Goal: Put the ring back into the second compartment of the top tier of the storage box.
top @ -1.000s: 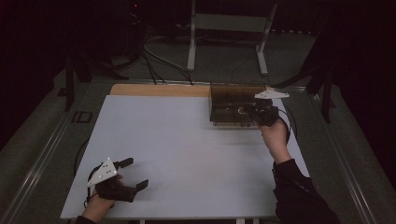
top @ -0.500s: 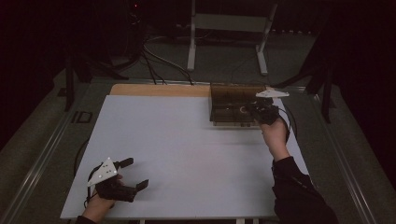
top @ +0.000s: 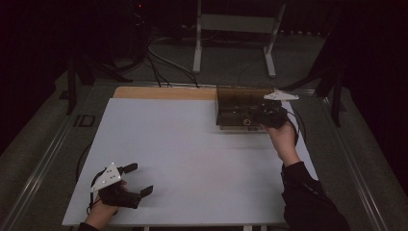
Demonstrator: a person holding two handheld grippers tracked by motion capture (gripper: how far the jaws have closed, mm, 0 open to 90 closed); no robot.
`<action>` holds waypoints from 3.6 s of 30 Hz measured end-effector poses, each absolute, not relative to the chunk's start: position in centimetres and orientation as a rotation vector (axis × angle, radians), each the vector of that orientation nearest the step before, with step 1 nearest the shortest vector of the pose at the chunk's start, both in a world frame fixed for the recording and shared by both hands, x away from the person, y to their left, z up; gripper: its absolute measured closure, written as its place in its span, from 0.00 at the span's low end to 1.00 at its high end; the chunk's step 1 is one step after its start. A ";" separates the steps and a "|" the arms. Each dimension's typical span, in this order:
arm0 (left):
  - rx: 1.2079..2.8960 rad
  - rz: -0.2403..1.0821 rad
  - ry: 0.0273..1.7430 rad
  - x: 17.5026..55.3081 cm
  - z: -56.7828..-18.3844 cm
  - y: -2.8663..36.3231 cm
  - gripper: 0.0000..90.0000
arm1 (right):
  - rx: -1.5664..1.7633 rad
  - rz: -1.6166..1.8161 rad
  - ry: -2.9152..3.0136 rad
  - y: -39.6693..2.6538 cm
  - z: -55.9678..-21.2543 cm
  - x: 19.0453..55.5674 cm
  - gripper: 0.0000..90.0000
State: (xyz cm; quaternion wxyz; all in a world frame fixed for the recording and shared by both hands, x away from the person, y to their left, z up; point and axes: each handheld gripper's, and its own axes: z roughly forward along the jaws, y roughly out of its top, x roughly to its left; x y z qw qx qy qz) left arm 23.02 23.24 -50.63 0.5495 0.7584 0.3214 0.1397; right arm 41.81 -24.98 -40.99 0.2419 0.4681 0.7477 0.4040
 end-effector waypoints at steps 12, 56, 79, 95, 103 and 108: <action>1.793 0.332 0.759 23.0 -50.6 23.2 0.00 | 1.281 1.114 2.122 -23.1 -41.0 40.5 0.16; 1.799 0.326 0.759 23.0 -50.7 23.2 0.00 | 1.116 1.335 2.287 -22.4 -44.2 33.5 0.03; 1.796 0.328 0.762 23.0 -50.6 23.2 0.00 | 1.042 1.331 2.423 -23.5 -48.6 31.0 0.03; 1.806 0.322 0.764 23.0 -50.7 23.1 0.00 | 1.061 1.300 2.370 -25.8 -50.0 28.4 0.03; 1.795 0.321 0.761 23.1 -50.6 23.2 0.00 | 1.070 1.291 2.333 -26.5 -50.3 28.0 0.03; 1.794 0.320 0.758 23.1 -50.6 23.2 0.00 | 1.063 1.286 2.344 -26.4 -50.4 28.0 0.03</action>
